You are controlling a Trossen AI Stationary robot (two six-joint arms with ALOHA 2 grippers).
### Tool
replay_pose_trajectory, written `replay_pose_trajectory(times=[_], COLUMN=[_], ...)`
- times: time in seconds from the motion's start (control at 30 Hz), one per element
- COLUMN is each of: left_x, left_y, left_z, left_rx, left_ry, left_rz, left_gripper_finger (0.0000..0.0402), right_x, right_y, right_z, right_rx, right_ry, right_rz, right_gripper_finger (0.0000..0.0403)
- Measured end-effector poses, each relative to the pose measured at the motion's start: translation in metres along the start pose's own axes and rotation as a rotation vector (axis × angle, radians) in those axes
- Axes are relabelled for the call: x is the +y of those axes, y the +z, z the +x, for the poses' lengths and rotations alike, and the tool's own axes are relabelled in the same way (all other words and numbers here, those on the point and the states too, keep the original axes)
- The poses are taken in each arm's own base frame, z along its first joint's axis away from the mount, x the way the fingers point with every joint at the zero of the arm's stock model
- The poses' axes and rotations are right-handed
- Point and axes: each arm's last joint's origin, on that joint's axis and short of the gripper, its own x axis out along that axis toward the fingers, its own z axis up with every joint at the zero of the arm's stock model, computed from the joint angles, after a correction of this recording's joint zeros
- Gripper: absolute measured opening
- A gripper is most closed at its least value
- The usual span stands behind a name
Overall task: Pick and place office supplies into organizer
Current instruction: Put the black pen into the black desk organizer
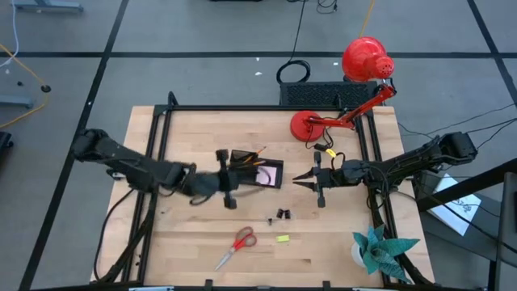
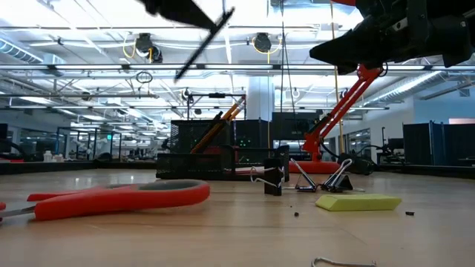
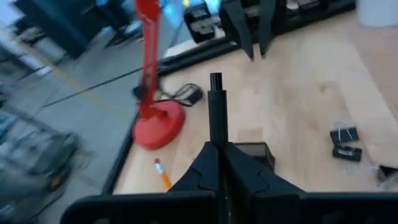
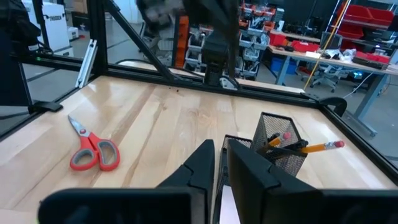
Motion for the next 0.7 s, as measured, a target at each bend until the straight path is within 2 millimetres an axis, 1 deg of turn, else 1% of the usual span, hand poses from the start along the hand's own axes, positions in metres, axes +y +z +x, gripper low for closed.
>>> replay_pose_trajectory(times=[0.07, 0.13, 0.17, 0.3, 0.37, 0.47, 0.57, 0.7], left_x=[0.013, 0.027, 0.034, 0.062, 0.075, 0.089, 0.097, 0.105], left_y=[-0.014, -0.030, -0.040, -0.070, -0.077, -0.085, -0.096, -0.108], left_z=[0.013, 0.021, 0.023, 0.026, 0.026, 0.029, 0.039, 0.051], left_rx=[-0.060, -0.125, -0.144, -0.248, -0.283, -0.278, -0.255, -0.245], left_ry=[-0.042, -0.085, -0.104, -0.160, -0.192, -0.220, -0.260, -0.293], left_rz=[-0.007, -0.017, -0.028, -0.076, -0.101, -0.133, -0.135, -0.147], left_gripper_finger=[0.0012, 0.0012, 0.0009, 0.0005, 0.0010, 0.0011, 0.0004, 0.0011], right_x=[0.000, 0.001, 0.001, 0.002, 0.002, 0.002, 0.002, 0.002], right_y=[0.000, 0.000, 0.000, 0.000, -0.001, -0.001, 0.000, 0.000], right_z=[0.000, 0.000, 0.000, 0.000, 0.000, 0.000, 0.000, 0.000], right_rx=[-0.002, -0.001, -0.001, 0.005, 0.007, 0.006, 0.005, 0.000], right_ry=[0.000, 0.003, 0.005, 0.012, 0.011, 0.011, 0.010, 0.008], right_rz=[0.001, 0.000, 0.000, -0.001, -0.001, -0.001, 0.000, 0.001], right_gripper_finger=[0.0034, 0.0034, 0.0034, 0.0033, 0.0034, 0.0033, 0.0033, 0.0033])
